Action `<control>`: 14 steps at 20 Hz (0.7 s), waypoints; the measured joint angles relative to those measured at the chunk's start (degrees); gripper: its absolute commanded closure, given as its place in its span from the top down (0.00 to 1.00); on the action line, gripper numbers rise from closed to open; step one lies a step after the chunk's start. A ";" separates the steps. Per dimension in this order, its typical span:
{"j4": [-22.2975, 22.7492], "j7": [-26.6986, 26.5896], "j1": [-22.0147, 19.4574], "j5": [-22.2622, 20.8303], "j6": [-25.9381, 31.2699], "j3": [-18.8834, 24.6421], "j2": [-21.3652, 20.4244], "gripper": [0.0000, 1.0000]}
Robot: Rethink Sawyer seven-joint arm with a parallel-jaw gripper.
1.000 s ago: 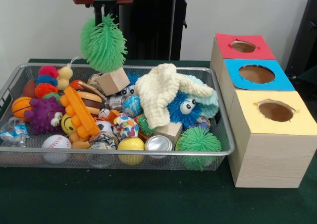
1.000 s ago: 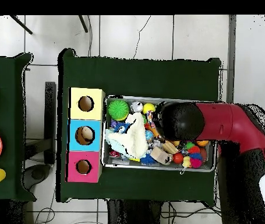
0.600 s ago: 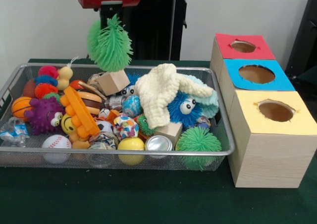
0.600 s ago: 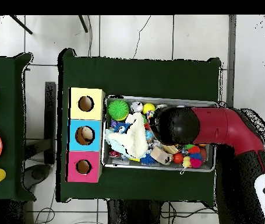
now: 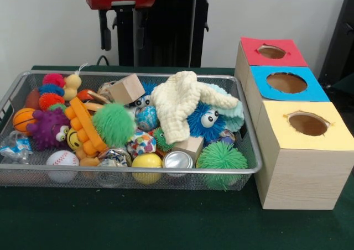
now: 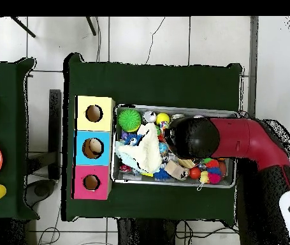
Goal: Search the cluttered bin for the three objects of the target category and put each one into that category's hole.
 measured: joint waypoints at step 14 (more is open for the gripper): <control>-0.27 0.00 -0.05 1.00 0.01 -0.02 0.05 1.00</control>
